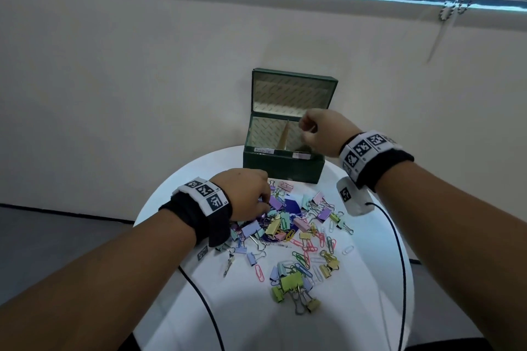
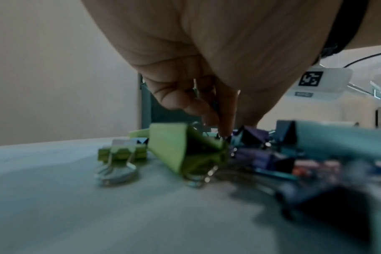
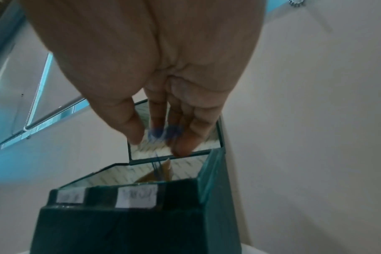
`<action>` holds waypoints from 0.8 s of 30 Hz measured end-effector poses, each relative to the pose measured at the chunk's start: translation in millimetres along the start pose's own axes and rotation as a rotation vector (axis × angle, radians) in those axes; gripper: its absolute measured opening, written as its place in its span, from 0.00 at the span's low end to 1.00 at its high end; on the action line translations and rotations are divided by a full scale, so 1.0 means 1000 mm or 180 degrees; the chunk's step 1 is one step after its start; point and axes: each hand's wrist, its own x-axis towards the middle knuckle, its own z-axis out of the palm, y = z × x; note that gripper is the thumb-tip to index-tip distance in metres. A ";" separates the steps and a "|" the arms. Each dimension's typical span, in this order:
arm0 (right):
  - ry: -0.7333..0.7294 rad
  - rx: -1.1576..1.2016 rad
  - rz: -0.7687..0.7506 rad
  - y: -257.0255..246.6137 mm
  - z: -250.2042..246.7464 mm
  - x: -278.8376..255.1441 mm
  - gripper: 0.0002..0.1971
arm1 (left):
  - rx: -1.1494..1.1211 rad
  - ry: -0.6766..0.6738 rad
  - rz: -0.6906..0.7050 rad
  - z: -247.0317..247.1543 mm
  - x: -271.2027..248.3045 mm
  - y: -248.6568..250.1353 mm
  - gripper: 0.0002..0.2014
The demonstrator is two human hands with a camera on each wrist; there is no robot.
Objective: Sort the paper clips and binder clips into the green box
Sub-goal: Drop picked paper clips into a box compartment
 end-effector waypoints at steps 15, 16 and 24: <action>-0.1479 -0.0701 -0.0500 0.021 0.045 -0.089 0.25 | -0.0038 0.0062 -0.0069 0.006 0.003 -0.004 0.04; -0.1460 -0.0719 -0.0473 0.022 0.048 -0.089 0.25 | -0.0060 0.0051 -0.0059 0.006 0.003 -0.003 0.04; -0.1354 -0.0541 -0.0394 0.019 0.053 -0.090 0.14 | 0.0063 -0.0071 0.0050 0.005 0.005 -0.003 0.08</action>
